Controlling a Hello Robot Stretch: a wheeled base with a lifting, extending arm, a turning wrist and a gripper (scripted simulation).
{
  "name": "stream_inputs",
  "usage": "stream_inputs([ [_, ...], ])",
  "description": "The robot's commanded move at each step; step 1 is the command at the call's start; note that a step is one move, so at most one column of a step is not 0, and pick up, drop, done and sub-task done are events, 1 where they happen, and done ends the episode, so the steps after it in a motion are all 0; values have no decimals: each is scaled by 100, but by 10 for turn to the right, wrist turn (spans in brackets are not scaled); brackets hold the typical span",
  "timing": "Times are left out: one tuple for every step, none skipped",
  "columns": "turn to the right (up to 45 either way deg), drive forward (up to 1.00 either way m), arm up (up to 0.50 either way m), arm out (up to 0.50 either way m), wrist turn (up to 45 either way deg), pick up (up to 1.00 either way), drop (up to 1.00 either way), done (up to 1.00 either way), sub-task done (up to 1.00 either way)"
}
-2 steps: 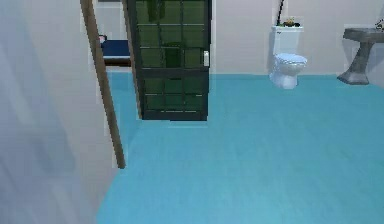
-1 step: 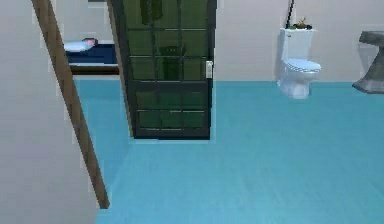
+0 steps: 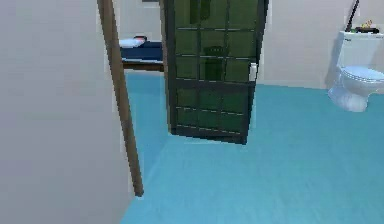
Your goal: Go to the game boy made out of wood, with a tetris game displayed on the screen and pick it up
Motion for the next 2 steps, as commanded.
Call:
stream_inputs([
  [0, 100, 0, 0, 0, 0, 0, 0, 0],
  [-60, 0, 0, 0, 0, 0, 0, 0, 0],
])
